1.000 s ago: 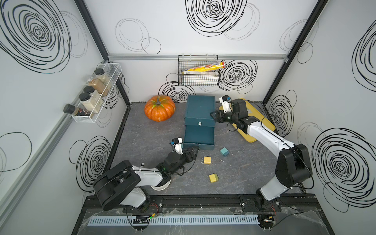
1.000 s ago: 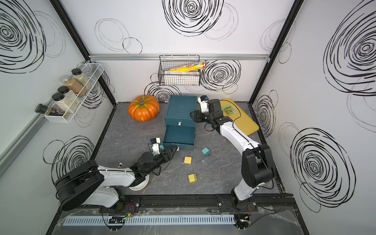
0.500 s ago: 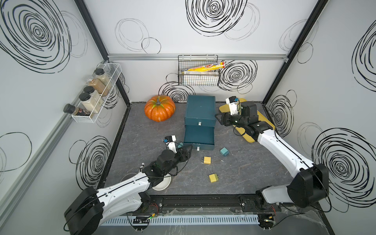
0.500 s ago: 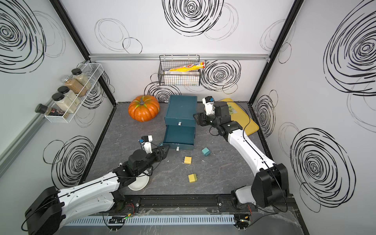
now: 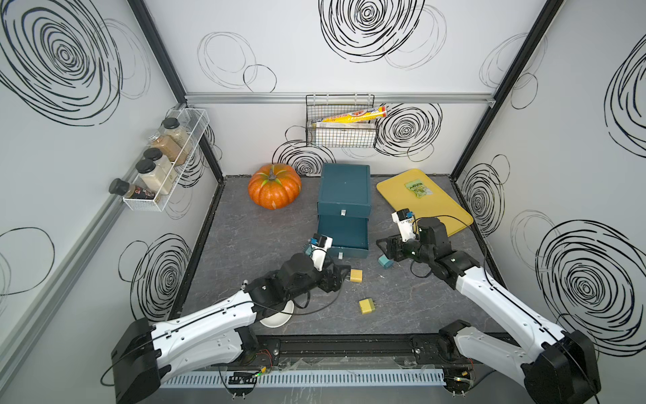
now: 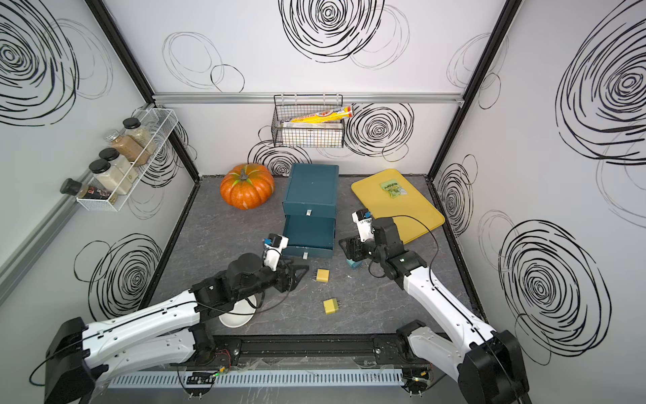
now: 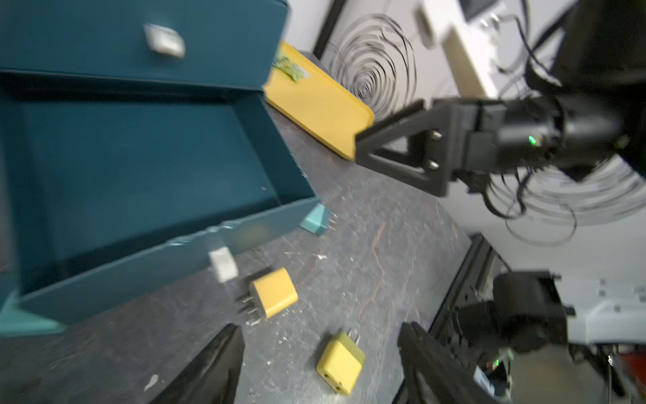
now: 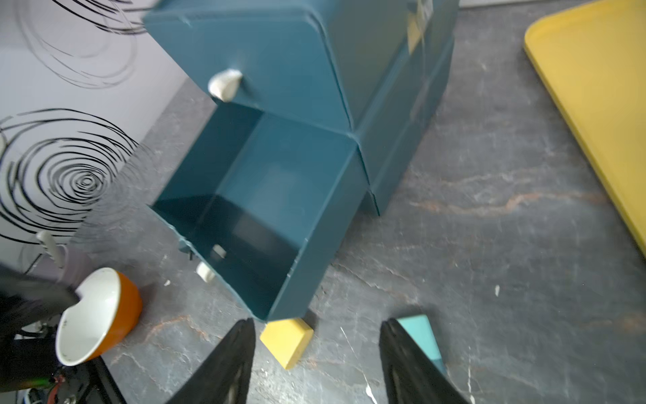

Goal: Place the plugs into the drawer by color
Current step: Pick up the plug from the center of the board.

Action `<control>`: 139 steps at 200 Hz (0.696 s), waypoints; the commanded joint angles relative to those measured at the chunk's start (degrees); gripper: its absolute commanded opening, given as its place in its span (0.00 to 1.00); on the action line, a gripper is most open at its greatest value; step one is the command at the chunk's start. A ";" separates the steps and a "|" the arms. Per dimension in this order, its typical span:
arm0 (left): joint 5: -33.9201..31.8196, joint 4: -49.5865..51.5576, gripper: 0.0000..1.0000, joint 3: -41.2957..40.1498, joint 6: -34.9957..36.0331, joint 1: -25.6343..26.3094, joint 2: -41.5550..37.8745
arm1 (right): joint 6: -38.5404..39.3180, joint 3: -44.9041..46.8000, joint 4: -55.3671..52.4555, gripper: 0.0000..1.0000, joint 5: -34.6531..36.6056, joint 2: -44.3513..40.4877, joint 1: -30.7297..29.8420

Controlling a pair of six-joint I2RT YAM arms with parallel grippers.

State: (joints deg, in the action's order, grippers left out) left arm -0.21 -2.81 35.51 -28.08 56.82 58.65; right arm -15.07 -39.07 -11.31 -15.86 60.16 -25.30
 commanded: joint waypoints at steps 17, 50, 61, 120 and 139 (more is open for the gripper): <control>-0.40 4.00 0.85 4.25 11.03 9.36 10.40 | -1.46 2.83 3.45 0.61 5.48 -0.39 0.16; -2.81 5.49 0.97 6.86 13.19 13.21 19.35 | -2.77 6.28 6.49 0.62 6.73 -4.64 0.16; -2.88 5.01 0.97 7.52 14.06 13.49 21.96 | -2.69 6.29 6.13 0.62 6.89 -5.50 0.09; -7.04 5.85 0.97 12.30 15.48 13.33 31.26 | -3.39 7.87 7.56 0.61 6.26 -6.65 0.21; -7.53 5.88 0.96 13.69 15.43 13.39 34.36 | -3.46 8.04 7.66 0.61 6.17 -6.64 0.15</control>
State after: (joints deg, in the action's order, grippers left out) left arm -5.50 3.31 46.76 -13.98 70.35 89.91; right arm -17.87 -31.88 -5.30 -9.43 53.67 -25.30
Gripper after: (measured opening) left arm 0.965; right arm 0.612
